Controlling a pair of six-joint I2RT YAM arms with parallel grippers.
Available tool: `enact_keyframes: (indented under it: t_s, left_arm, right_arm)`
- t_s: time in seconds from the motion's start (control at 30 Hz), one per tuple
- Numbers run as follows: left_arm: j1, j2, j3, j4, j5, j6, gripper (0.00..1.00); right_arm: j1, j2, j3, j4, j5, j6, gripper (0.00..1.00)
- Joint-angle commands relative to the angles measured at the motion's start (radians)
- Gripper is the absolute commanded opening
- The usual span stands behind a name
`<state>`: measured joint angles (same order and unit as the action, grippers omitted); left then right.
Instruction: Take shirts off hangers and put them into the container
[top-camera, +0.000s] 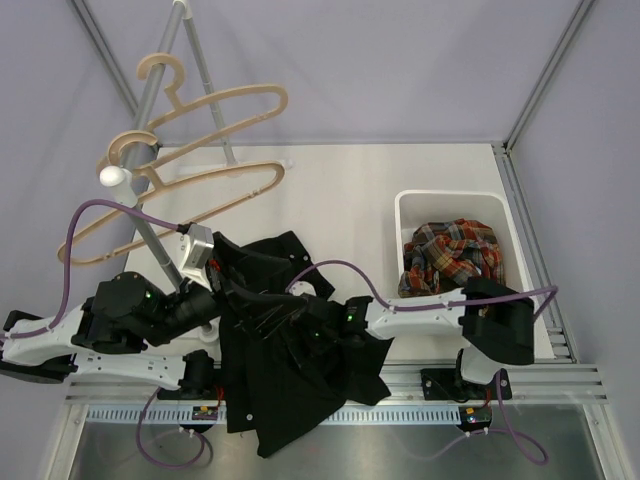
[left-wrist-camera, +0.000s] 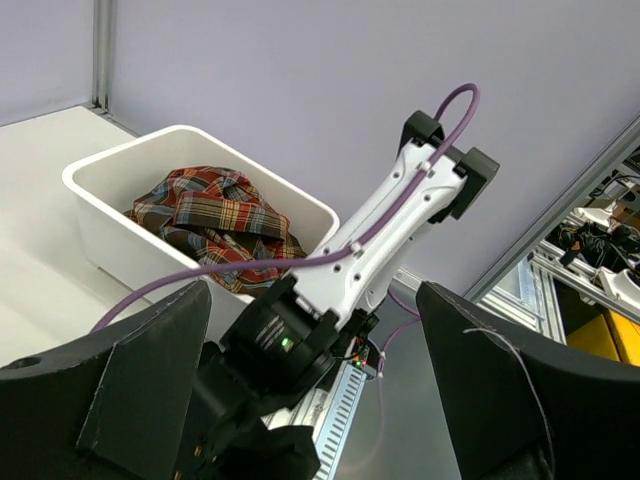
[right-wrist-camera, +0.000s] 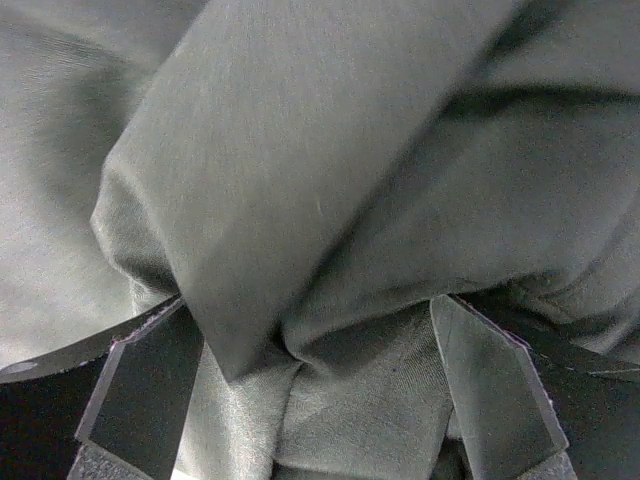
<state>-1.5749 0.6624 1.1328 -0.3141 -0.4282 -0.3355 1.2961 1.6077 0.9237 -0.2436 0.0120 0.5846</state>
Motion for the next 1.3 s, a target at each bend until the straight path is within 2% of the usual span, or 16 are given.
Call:
enact_keyframes:
  t_s: [0.0,0.2,0.23,0.3,0.37,0.5,0.63,0.73,0.87,0.93,1.13,1.23,1.27]
  left_arm:
    - [-0.005,-0.004,0.027,0.020,-0.014,0.020,0.89]
    - [-0.005,-0.050,-0.008,0.046,-0.006,0.021,0.90]
    - [-0.004,-0.055,-0.013,0.049,-0.006,0.024,0.90]
    - [-0.005,-0.063,-0.013,0.050,0.000,0.026,0.90]
    - [-0.004,-0.063,-0.008,0.046,0.008,0.029,0.90]
    - [-0.004,-0.066,0.004,0.044,0.054,0.039,0.90]
    - [-0.004,-0.081,-0.004,0.082,0.115,0.050,0.88]
    - [-0.004,-0.106,-0.014,0.105,0.149,0.050,0.87]
    - [-0.005,-0.118,-0.025,0.112,0.166,0.047,0.87]
    - [-0.005,-0.122,-0.033,0.113,0.160,0.041,0.86]
    - [-0.005,-0.107,-0.062,0.102,0.128,0.035,0.86]
    - [-0.004,-0.083,-0.070,0.098,0.123,0.032,0.86]
    - [-0.004,-0.075,-0.070,0.095,0.120,0.030,0.86]
  right_arm:
    - [0.045,0.099,0.084,-0.021,0.110,0.011,0.99]
    - [0.112,0.273,0.178,-0.186,0.336,0.101,0.97]
    - [0.115,0.306,0.184,-0.195,0.353,0.115,0.72]
    - [0.118,0.331,0.191,-0.223,0.400,0.153,0.29]
    - [0.120,0.336,0.190,-0.232,0.423,0.167,0.00]
    - [0.120,0.246,0.178,-0.287,0.540,0.187,0.00]
    - [0.112,0.072,0.188,-0.347,0.624,0.138,0.00]
    - [0.091,-0.139,0.227,-0.402,0.707,0.086,0.00]
    - [0.003,-0.363,0.266,-0.347,0.677,-0.105,0.00]
    - [-0.056,-0.454,0.337,-0.344,0.652,-0.170,0.00]
    - [-0.168,-0.534,0.588,-0.341,0.577,-0.449,0.00]
    - [-0.193,-0.554,0.694,-0.255,0.621,-0.642,0.00]
    - [-0.199,-0.561,0.714,-0.184,0.629,-0.757,0.00]
